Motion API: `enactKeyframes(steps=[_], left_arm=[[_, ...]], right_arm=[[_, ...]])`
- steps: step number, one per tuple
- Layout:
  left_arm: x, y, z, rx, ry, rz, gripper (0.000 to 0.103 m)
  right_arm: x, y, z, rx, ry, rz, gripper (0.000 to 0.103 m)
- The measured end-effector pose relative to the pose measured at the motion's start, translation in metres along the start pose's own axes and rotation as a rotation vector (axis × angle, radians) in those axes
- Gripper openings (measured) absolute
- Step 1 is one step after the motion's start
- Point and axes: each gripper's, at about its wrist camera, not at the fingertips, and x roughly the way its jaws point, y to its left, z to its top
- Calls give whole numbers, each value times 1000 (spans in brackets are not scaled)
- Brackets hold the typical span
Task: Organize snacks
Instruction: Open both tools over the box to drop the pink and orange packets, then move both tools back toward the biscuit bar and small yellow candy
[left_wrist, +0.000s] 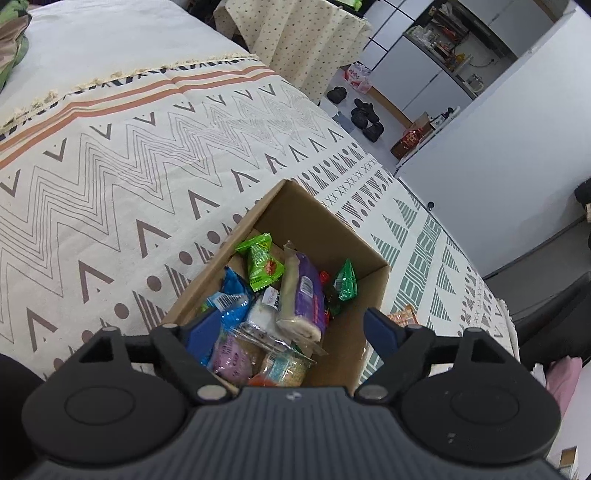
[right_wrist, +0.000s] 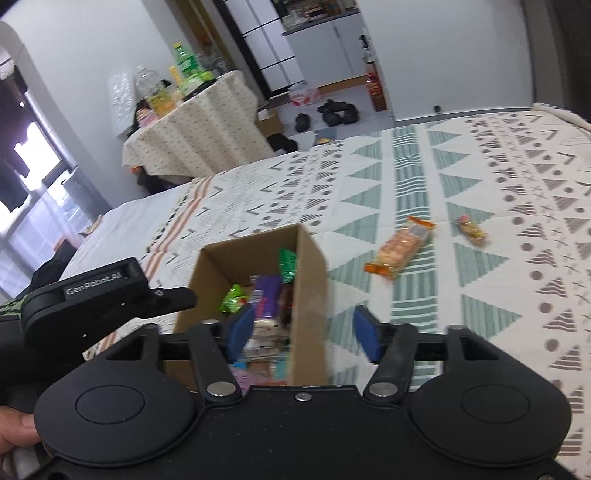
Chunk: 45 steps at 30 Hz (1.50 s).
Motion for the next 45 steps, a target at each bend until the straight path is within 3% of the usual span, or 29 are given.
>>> enactKeyframes(steps=[10, 16, 23, 31, 41, 45], left_arm=[[-4, -30, -19, 96, -7, -11, 93], [-8, -52, -35, 189, -23, -9, 97], [-13, -83, -57, 312, -47, -55, 103], [-2, -106, -75, 371, -20, -52, 103], [22, -129, -85, 414, -3, -86, 103], [34, -140, -85, 461, -26, -69, 101]], right_arm=[[-25, -30, 0, 14, -50, -118, 94], [-39, -51, -1, 14, -84, -149, 103], [-50, -80, -2, 51, -122, -190, 103], [-57, -114, -4, 93, -149, -190, 103], [-40, -162, -15, 134, -159, -112, 103], [-26, -177, -18, 146, -157, -73, 97]])
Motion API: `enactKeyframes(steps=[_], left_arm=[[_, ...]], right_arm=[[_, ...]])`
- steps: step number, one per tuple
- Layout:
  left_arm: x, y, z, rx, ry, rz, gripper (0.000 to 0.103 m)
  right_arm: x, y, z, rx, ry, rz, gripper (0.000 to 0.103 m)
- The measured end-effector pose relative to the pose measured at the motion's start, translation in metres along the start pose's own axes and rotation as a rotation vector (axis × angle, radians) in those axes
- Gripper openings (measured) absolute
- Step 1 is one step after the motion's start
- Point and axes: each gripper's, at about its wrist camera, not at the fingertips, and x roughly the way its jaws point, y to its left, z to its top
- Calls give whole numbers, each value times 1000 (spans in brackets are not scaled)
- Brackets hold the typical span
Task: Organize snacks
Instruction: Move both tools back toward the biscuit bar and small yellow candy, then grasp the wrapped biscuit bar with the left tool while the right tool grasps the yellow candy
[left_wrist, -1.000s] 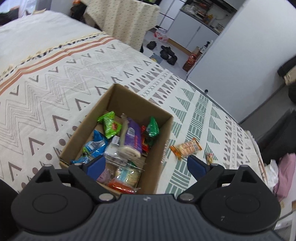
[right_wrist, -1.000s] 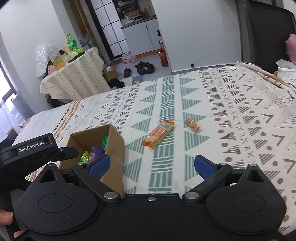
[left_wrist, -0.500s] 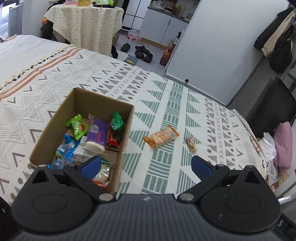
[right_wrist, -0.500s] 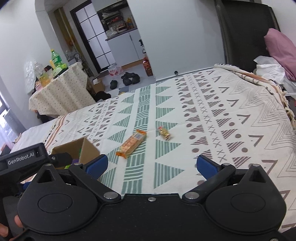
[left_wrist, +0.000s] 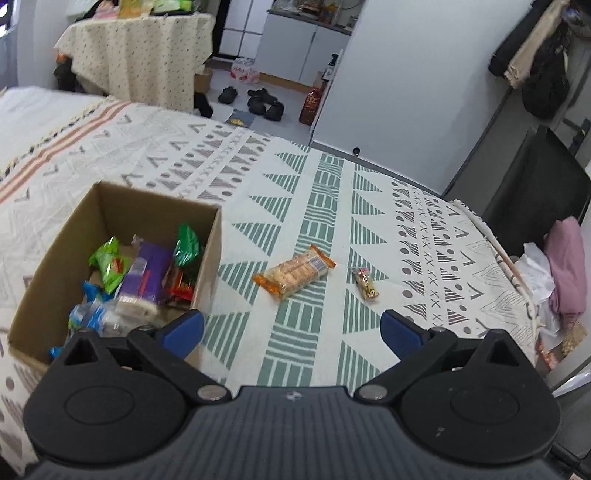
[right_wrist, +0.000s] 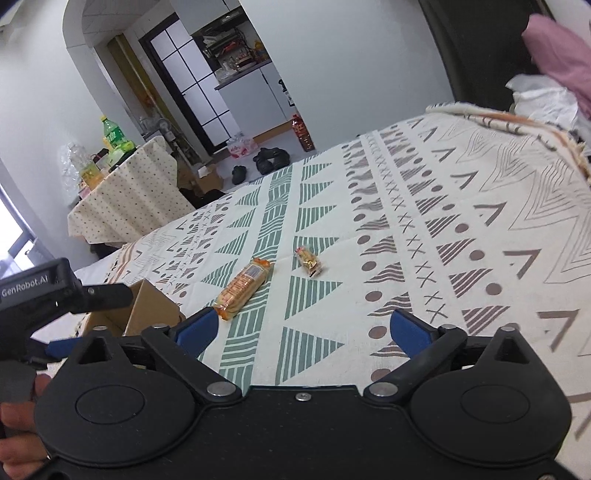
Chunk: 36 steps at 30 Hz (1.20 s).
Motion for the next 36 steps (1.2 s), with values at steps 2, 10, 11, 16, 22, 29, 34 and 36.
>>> enactKeyframes(steps=[2, 10, 11, 16, 22, 29, 34, 36], left_arm=[[8, -4, 3, 21, 7, 0, 100], [45, -12, 17, 64, 32, 15, 93], [50, -12, 18, 68, 34, 18, 91], [75, -19, 27, 96, 50, 22, 87], [104, -30, 37, 136, 72, 23, 83], [143, -34, 43, 155, 121, 36, 79], [166, -31, 42, 152, 142, 55, 78], [174, -30, 41, 156, 154, 65, 78]], right_arm=[[10, -3, 1, 8, 8, 22, 93], [48, -9, 9, -3, 41, 64, 80], [53, -10, 11, -4, 47, 62, 80], [76, -11, 16, -17, 65, 69, 74], [100, -11, 21, -28, 88, 64, 72], [131, -17, 27, -16, 120, 50, 65], [148, -22, 30, -14, 121, 27, 63], [154, -22, 31, -21, 119, 24, 63]])
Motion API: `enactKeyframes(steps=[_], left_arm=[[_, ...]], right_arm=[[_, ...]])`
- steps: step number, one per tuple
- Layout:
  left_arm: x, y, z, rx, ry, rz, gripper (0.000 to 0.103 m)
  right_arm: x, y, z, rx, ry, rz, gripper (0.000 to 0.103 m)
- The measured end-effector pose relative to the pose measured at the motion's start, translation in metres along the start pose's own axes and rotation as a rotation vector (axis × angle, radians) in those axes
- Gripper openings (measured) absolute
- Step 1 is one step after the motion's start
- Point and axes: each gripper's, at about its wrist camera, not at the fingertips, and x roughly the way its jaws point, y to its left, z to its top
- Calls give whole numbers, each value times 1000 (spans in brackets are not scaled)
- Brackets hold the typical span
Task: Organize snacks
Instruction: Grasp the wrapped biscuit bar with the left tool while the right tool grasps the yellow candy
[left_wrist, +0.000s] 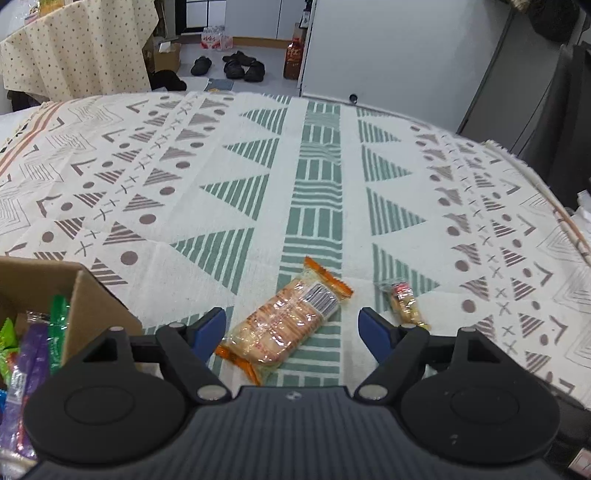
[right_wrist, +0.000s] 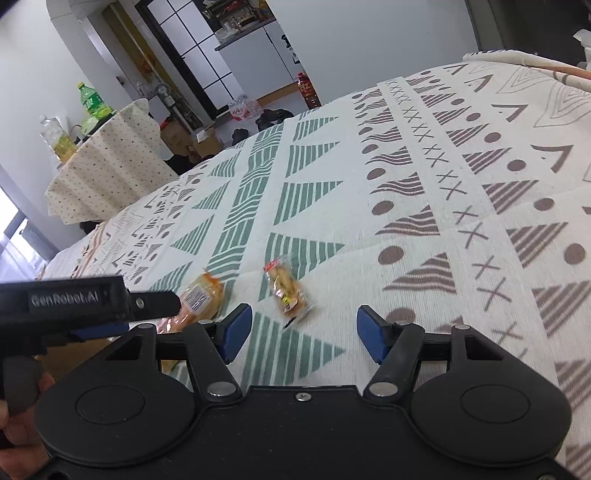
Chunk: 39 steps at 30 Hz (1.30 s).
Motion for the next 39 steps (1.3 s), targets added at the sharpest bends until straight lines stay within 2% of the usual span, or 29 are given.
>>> enactKeyframes(steps=[8, 15, 20, 22, 24, 35, 39], left_arm=[[31, 7, 0, -24, 49, 10, 78], [39, 6, -4, -20, 60, 24, 76], [34, 5, -6, -22, 58, 32, 39], [32, 8, -9, -38, 57, 32, 34], [28, 8, -10, -43, 56, 30, 34], [-8, 4, -27, -67, 21, 16, 34], [-23, 1, -35, -61, 17, -2, 34]], right_arm=[[20, 5, 10, -32, -17, 6, 62], [26, 8, 11, -58, -15, 9, 55], [27, 14, 9, -107, 16, 4, 50], [27, 17, 8, -131, 28, -8, 37], [25, 19, 6, -142, 41, -16, 24], [-4, 18, -11, -169, 57, -69, 20], [-21, 17, -20, -133, 59, -86, 19]])
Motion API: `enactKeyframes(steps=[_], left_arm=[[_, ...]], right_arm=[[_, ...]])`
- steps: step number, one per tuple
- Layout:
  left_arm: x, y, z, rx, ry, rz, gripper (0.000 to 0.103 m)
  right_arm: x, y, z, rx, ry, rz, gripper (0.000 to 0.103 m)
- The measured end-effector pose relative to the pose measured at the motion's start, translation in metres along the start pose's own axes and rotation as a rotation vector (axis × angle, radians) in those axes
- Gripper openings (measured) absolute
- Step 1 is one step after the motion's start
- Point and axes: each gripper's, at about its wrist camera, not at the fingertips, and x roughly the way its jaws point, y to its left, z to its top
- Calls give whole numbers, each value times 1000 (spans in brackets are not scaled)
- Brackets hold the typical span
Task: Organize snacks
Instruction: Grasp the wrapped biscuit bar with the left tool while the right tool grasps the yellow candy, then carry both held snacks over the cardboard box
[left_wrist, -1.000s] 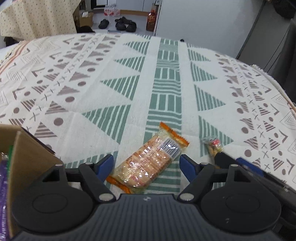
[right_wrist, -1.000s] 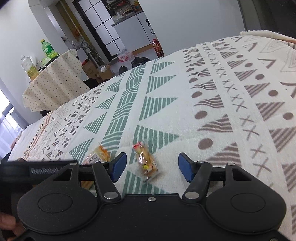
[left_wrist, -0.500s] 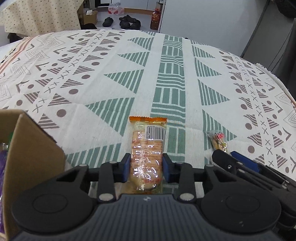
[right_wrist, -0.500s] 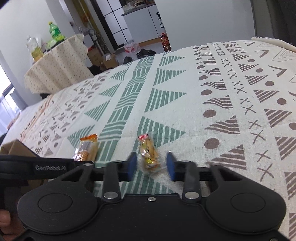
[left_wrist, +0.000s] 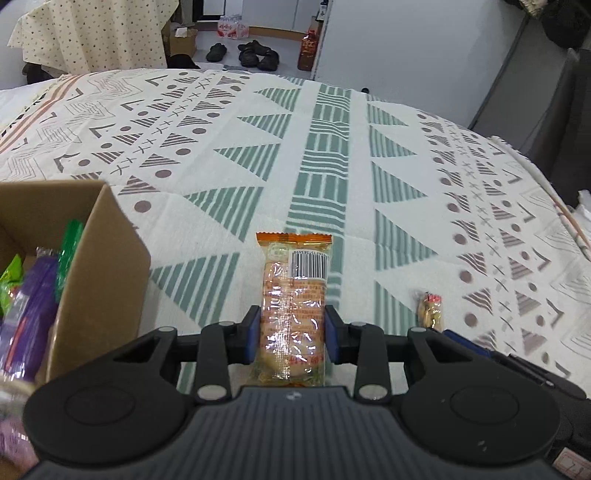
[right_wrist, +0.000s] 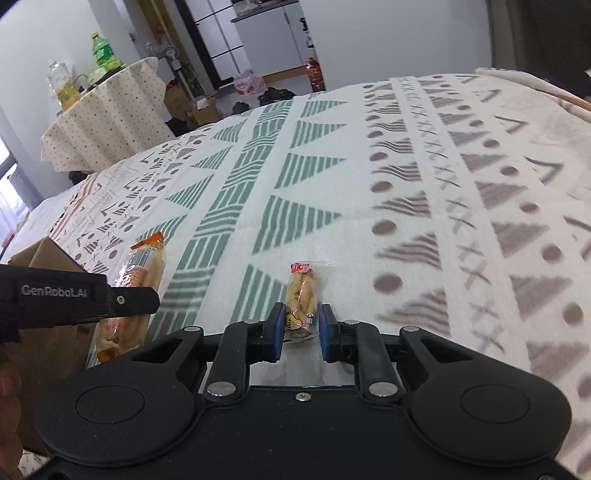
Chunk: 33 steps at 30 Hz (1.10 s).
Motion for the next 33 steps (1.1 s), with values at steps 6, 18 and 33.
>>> enactKeyframes(steps=[6, 18, 33], left_arm=[[-27, 3, -11, 2, -21, -11, 34], [-77, 23, -39, -78, -67, -71, 34], [-126, 58, -52, -165, -131, -126, 34]], right_arm=[[-25, -8, -3, 100, -11, 28, 17], [-66, -2, -34, 173, -25, 68, 15], [-95, 30, -27, 149, -76, 101, 14]])
